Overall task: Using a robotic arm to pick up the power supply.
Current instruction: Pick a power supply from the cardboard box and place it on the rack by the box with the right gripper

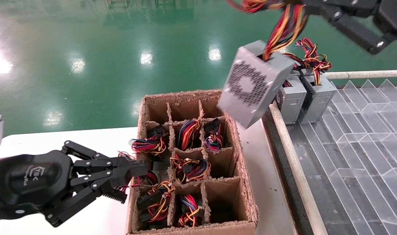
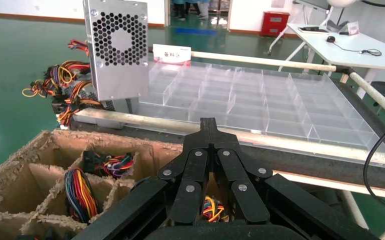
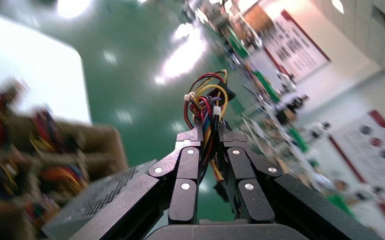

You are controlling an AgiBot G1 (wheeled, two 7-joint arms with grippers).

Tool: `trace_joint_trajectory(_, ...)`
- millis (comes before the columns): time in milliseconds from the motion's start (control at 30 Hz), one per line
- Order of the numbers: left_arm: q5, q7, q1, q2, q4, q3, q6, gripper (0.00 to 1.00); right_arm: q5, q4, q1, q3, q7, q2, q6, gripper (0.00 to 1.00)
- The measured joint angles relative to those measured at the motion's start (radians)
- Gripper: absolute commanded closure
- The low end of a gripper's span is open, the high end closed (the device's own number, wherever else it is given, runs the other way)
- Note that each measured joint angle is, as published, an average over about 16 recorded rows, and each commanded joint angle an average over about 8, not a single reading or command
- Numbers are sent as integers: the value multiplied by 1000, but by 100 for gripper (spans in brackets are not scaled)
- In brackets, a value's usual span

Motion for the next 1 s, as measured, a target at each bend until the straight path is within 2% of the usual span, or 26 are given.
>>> trace_joint_trajectory(200, 0, 0, 0, 0, 0, 0, 0, 100, -99, -34, 38, -12, -34, 30, 23, 100)
trace_joint_trajectory(467, 0, 0, 0, 0, 0, 0, 0, 100, -179, -93, 9, -17, -34, 80, 70, 100)
trace_joint_trajectory(733, 0, 0, 0, 0, 0, 0, 0, 100, -195, -162, -62, -17, -14, 100, 114, 100)
trace_joint_trajectory(1000, 0, 0, 0, 0, 0, 0, 0, 100, -179, -203, -144, -18, -5, 75, 159, 100)
